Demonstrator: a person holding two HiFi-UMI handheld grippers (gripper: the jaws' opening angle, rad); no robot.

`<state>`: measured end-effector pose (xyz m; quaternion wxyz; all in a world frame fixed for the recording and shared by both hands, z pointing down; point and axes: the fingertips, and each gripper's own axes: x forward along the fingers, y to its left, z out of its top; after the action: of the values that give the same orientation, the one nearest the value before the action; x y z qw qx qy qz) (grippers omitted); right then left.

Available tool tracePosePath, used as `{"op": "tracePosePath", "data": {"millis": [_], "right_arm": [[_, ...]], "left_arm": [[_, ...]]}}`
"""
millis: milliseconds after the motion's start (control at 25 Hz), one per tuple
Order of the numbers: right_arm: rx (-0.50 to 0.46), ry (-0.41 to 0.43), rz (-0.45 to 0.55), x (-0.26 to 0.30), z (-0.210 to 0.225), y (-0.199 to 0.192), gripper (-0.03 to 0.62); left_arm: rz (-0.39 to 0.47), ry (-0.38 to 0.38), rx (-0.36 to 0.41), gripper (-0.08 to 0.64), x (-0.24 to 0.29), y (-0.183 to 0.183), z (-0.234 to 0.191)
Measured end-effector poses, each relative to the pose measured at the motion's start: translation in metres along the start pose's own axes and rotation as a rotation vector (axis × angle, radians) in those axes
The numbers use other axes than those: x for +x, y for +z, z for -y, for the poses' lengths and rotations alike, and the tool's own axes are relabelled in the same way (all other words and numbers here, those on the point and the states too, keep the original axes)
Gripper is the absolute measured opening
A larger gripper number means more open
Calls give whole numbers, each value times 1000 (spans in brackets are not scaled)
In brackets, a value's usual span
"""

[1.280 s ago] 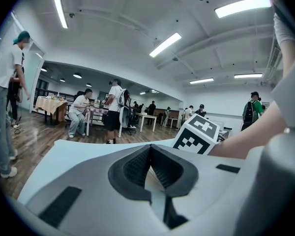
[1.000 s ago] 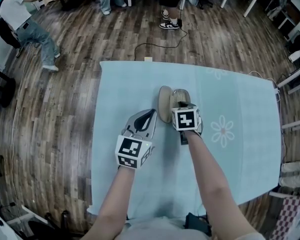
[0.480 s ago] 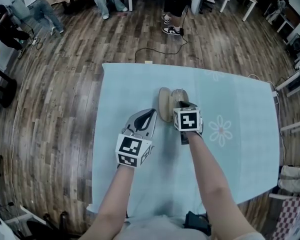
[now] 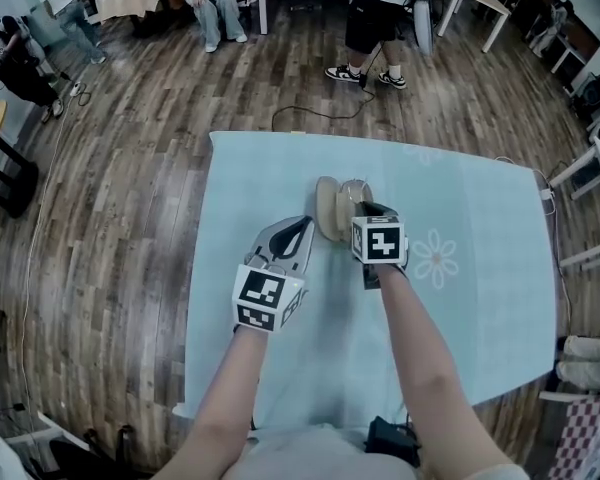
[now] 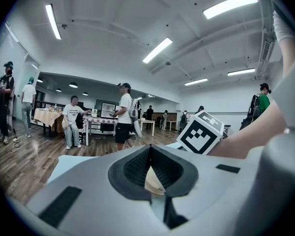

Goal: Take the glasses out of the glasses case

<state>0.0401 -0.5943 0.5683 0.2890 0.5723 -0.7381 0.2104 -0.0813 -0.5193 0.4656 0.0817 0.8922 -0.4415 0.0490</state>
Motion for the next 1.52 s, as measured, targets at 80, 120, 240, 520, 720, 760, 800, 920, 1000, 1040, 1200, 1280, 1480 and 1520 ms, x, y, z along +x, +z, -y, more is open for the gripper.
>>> {"op": "tracePosePath", "data": {"millis": [80, 120, 240, 520, 720, 760, 800, 920, 1000, 1040, 1200, 1280, 1480, 1520], "right_arm": [[6, 3, 15, -8, 2, 2, 15], [7, 6, 23, -12, 3, 3, 15], [12, 14, 48, -24, 2, 3, 14], [29, 35, 120, -54, 2, 8, 14], [50, 65, 181, -77, -1, 12, 14], [55, 73, 194, -82, -1, 13, 14], [58, 78, 205, -88, -2, 14, 14], [51, 83, 226, -103, -2, 17, 14], [45, 83, 240, -113, -3, 18, 14], [44, 86, 250, -118, -4, 18, 14], [28, 100, 310, -141, -9, 23, 14], [18, 109, 339, -153, -10, 25, 14], [-3, 130, 395, -183, -17, 29, 14], [-5, 136, 407, -188, -18, 30, 14]], "left_arm": [[4, -1, 8, 8, -3, 4, 5], [6, -1, 12, 8, -4, 5, 8], [14, -3, 24, 8, -11, 8, 14], [36, -10, 49, 8, -22, 19, 31], [48, -15, 62, 8, -30, 25, 42], [50, -16, 64, 8, -32, 26, 45], [51, -17, 66, 8, -34, 28, 47], [56, -17, 74, 8, -39, 33, 53], [59, -16, 84, 8, -43, 36, 56], [61, -16, 92, 8, -46, 37, 58], [72, -20, 117, 8, -55, 42, 66], [80, -21, 123, 8, -58, 45, 72], [92, -28, 140, 8, -66, 50, 83], [96, -30, 144, 8, -67, 52, 85]]}}
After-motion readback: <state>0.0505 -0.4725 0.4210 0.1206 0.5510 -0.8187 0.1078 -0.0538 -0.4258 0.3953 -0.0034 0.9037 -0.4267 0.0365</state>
